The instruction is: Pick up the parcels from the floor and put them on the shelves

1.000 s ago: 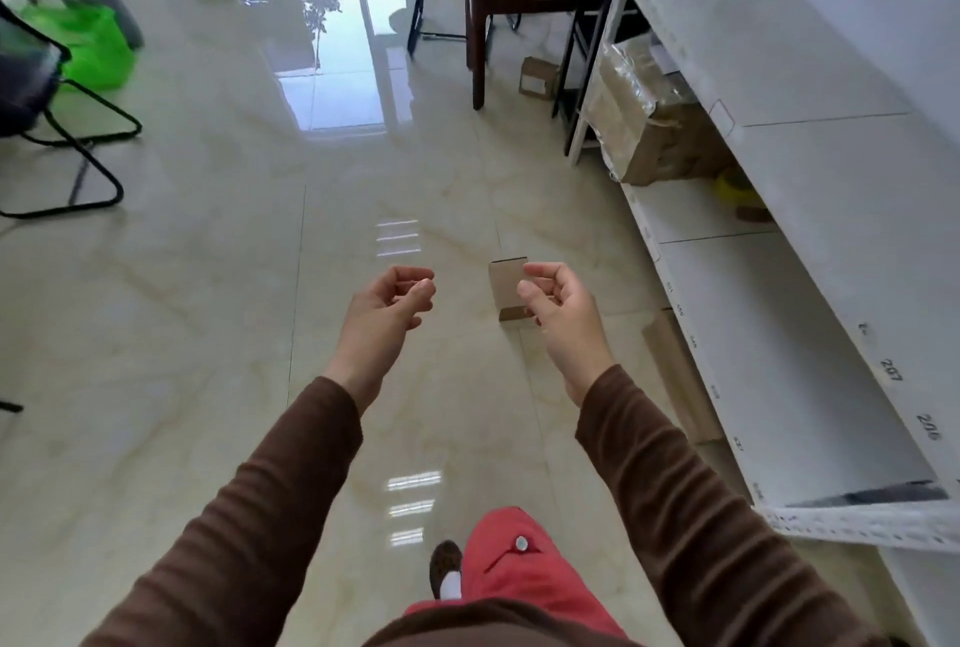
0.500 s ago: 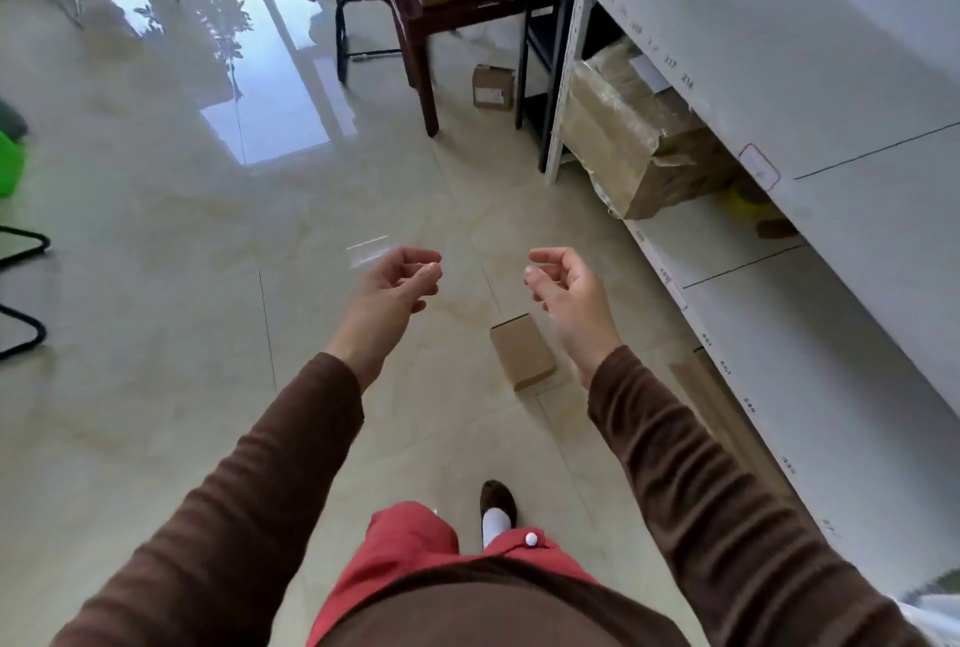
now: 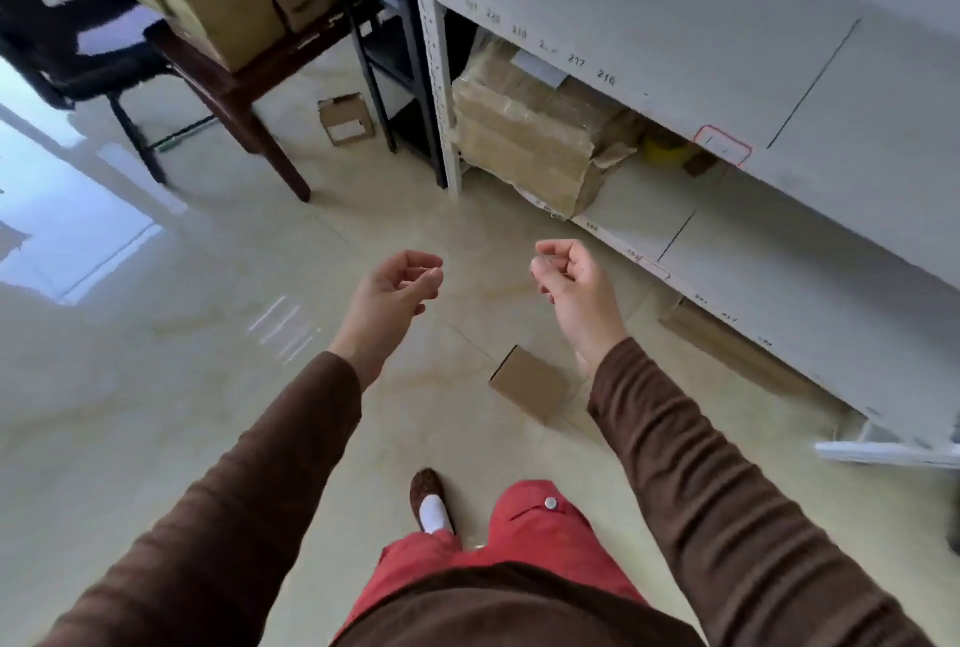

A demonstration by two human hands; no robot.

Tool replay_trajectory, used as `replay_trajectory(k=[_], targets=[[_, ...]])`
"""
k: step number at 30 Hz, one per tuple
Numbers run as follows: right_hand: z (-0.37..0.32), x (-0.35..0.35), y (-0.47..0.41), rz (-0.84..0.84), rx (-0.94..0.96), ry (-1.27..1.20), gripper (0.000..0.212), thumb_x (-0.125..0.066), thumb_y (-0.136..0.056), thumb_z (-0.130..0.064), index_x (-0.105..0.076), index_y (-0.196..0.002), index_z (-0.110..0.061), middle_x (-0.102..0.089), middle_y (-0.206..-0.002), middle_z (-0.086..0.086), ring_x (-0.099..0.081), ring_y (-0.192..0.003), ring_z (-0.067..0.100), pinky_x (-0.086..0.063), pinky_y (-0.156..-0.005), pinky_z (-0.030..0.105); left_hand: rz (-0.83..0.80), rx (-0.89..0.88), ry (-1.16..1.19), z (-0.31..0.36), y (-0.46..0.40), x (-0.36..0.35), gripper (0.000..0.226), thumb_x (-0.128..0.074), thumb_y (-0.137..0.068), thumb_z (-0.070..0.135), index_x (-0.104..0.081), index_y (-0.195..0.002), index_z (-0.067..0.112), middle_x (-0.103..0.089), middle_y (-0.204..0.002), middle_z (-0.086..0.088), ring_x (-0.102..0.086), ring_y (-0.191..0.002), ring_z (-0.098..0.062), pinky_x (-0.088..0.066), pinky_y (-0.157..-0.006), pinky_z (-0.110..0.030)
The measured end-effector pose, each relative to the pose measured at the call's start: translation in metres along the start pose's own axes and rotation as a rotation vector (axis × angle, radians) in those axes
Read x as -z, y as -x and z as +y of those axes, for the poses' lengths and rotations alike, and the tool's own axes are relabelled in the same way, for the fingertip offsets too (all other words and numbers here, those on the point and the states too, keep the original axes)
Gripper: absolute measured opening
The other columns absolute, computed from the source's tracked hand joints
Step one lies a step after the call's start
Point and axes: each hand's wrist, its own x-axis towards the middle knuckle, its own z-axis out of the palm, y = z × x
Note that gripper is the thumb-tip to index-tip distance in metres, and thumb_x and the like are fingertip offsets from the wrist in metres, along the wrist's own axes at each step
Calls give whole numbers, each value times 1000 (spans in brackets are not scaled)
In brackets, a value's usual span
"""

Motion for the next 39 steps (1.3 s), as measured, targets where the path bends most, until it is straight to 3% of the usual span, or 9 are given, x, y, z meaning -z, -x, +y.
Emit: replay_trajectory(k=[7,12,16,22,27,30,33,37,39], targets=[[2,0,-39,289,-57,-74,17,-62,-96,-18,-66,-113,-14,-54,-92,2,-53,-81,14,-45,-75,23,-287,-80,-141,43,-108,-26,9,-64,-99,20,-70,-103,26,-70,-102,-2,-66,-92,-15,-52,-85,-33],[7,10,-72,462,-144,-161,24,-62,-95,-18,-66,-117,-9,-55,-89,-2,-54,-83,15,-47,-81,28,-479,-130,-250,73,-161,-72,10,-64,-99,18,-70,-106,22,-69,-101,-3,-65,-90,-14,-52,-86,-33],[-1,14,-86,559,-195,-261,22,-61,-95,-17,-65,-116,-11,-53,-85,-4,-51,-78,13,-42,-68,20,-621,-149,-292,92,-192,-104,11,-65,-98,19,-71,-105,26,-68,-97,2,-64,-90,-13,-50,-85,-31],[3,19,-87,885,-248,-410,17,-62,-94,-13,-67,-110,-11,-57,-86,-2,-52,-81,16,-43,-74,28,-905,-196,-411,107,-224,-154,13,-65,-99,17,-72,-108,22,-66,-96,0,-62,-89,-15,-48,-80,-32],[9,0,-80,1197,-271,-485,21,-62,-93,-15,-70,-110,-7,-61,-94,-1,-56,-88,15,-48,-86,33,-1209,-250,-551,111,-238,-185,18,-66,-98,19,-72,-114,15,-67,-100,-3,-62,-91,-17,-50,-80,-30],[12,-25,-76,1351,-301,-535,19,-62,-94,-15,-70,-112,-10,-63,-94,0,-55,-84,15,-46,-80,30,-1362,-292,-625,110,-242,-195,10,-67,-97,20,-72,-106,22,-67,-99,-3,-63,-92,-18,-50,-81,-30],[19,-56,-71,1467,-324,-585,20,-63,-94,-15,-70,-113,-12,-63,-96,4,-55,-83,14,-45,-77,26,-1479,-298,-666,100,-239,-197,9,-68,-97,23,-71,-103,27,-67,-101,-3,-65,-93,-17,-51,-82,-28],[41,-89,-63,1561,-376,-642,17,-63,-93,-19,-70,-109,-17,-63,-95,1,-57,-83,14,-47,-81,30,-1584,-308,-737,70,-240,-186,16,-66,-98,19,-71,-113,17,-65,-97,4,-64,-92,-15,-50,-82,-27],[59,-102,-61,1613,-396,-695,14,-64,-93,-19,-70,-106,-18,-62,-93,0,-57,-83,15,-48,-82,30,-1603,-318,-769,50,-248,-182,12,-66,-97,19,-71,-108,22,-64,-96,7,-63,-93,-16,-49,-82,-28]])
